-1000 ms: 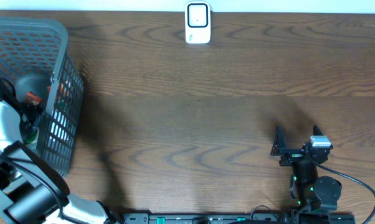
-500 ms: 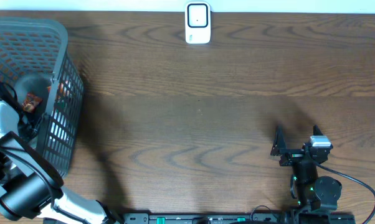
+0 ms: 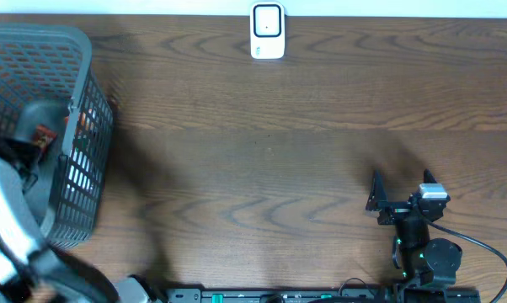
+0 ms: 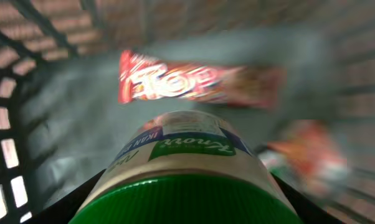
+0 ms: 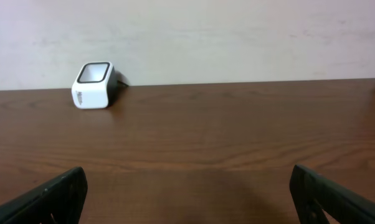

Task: Scan the item barcode
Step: 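Lift pill bottle out with left gripper and place on table center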

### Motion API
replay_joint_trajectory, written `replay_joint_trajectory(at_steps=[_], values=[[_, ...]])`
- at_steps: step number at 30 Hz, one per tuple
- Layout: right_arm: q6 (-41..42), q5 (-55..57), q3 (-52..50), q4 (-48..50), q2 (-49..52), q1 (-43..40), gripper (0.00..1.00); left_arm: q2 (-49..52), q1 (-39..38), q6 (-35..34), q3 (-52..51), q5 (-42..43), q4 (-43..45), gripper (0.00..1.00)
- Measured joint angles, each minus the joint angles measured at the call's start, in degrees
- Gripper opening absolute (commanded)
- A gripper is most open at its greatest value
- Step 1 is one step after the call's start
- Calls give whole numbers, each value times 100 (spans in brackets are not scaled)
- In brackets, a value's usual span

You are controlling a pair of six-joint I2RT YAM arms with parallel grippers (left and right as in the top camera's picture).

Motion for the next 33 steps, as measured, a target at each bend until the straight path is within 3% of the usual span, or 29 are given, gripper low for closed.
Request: replay_joint_trajectory(at_steps=[8,17,23,26,29,33], values=[[0,4,0,2,0,0,99,-2640,-175,157,4,1532,-103,64],[0,2,0,0,0,0,99,-4273,-1637,236,7,2376,52,64],[0,2,0,0,0,0,99,-3888,-3088,857,7,2470,83,64],[0,2,0,0,0,0,99,-3298,-3864,1432,7,2494,107,64],[0,2,0,0,0,0,99,-2481,-4669,2236,4,2494,76,73],[0,2,0,0,0,0,99,-1416,-5569,3174,4,2369,98,73]])
